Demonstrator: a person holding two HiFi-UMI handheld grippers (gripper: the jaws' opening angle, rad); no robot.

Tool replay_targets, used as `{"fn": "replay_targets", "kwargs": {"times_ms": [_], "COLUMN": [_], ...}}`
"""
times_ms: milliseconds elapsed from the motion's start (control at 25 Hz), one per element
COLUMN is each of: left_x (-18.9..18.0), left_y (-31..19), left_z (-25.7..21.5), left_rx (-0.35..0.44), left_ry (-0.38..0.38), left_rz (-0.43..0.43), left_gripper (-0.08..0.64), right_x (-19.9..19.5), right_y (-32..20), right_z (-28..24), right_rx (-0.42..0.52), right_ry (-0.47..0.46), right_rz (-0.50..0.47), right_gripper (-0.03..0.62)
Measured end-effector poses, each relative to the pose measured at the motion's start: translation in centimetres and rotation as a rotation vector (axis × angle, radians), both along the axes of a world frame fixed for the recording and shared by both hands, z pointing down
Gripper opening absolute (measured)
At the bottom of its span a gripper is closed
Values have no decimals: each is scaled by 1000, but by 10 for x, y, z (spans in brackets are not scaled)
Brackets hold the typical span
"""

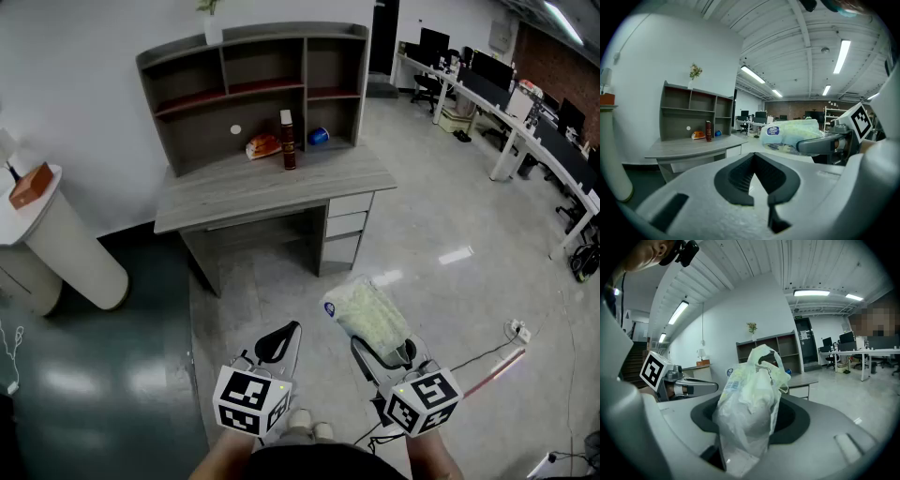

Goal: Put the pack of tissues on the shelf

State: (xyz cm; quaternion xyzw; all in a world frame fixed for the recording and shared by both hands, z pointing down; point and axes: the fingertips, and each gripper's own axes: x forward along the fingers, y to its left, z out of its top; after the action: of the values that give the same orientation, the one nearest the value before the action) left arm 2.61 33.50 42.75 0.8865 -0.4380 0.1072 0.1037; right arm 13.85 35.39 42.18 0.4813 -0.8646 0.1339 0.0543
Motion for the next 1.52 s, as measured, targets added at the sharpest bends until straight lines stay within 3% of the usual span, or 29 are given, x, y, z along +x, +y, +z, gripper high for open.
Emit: {"fn": "replay_targets", "kwargs": {"times_ms": [520, 1040, 1520], "left_x": [0, -39, -59], "left_y": [-1, -22, -41], "left_z": [2, 10, 20], "left_rx": [-6, -26, -38], "left_ry": [3, 36, 26], "left_rz": [5, -25, 2], "left_gripper": [-3, -3, -3], "right_x": [-2, -41, -64], "right_y": [-2, -27, -53], "right_z": [-1, 2, 7], "right_rx": [5, -9, -37], "right_ry": [12, 28, 3], "right_rz": [9, -20, 0], "right_gripper": [244, 245, 245]}}
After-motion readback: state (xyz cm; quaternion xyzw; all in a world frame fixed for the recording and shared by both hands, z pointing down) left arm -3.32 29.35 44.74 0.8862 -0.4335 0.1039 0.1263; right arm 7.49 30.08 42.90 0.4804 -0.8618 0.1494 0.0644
